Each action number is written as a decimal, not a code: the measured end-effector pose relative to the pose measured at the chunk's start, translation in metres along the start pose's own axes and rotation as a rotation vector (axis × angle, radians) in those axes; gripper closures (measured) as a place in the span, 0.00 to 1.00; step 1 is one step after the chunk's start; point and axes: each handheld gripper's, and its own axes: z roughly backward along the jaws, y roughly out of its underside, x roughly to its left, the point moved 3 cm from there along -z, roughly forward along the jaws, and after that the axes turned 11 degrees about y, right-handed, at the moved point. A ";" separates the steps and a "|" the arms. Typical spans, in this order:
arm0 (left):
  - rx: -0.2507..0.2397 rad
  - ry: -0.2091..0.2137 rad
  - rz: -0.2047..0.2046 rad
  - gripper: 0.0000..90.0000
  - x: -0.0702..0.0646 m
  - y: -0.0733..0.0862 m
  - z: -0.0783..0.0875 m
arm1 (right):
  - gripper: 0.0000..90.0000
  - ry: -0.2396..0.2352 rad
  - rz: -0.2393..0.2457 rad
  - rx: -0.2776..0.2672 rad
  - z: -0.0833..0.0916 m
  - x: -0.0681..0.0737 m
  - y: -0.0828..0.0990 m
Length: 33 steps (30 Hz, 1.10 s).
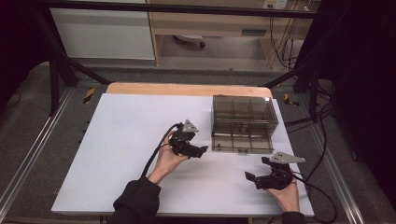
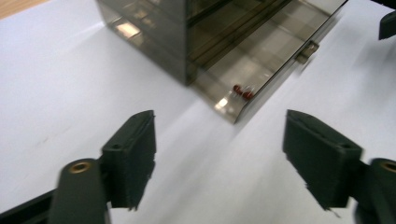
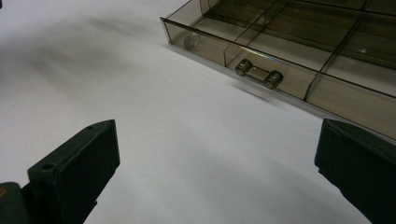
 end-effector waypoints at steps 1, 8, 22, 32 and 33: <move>-0.004 -0.004 0.003 0.24 0.002 0.004 0.004 | 0.01 0.000 0.000 0.000 0.000 0.000 0.000; -0.018 -0.050 0.004 0.13 0.012 0.023 0.028 | 0.01 0.000 0.000 0.001 0.000 0.000 0.000; -0.054 -0.094 0.041 0.11 0.030 0.071 0.071 | 0.01 0.001 -0.005 0.003 0.000 0.000 0.000; -0.058 -0.124 0.067 0.11 0.036 0.106 0.097 | 0.01 0.003 -0.006 0.004 -0.001 0.000 0.000; -0.060 -0.132 0.071 0.11 0.038 0.110 0.101 | 0.01 0.004 -0.007 0.004 -0.001 0.000 0.000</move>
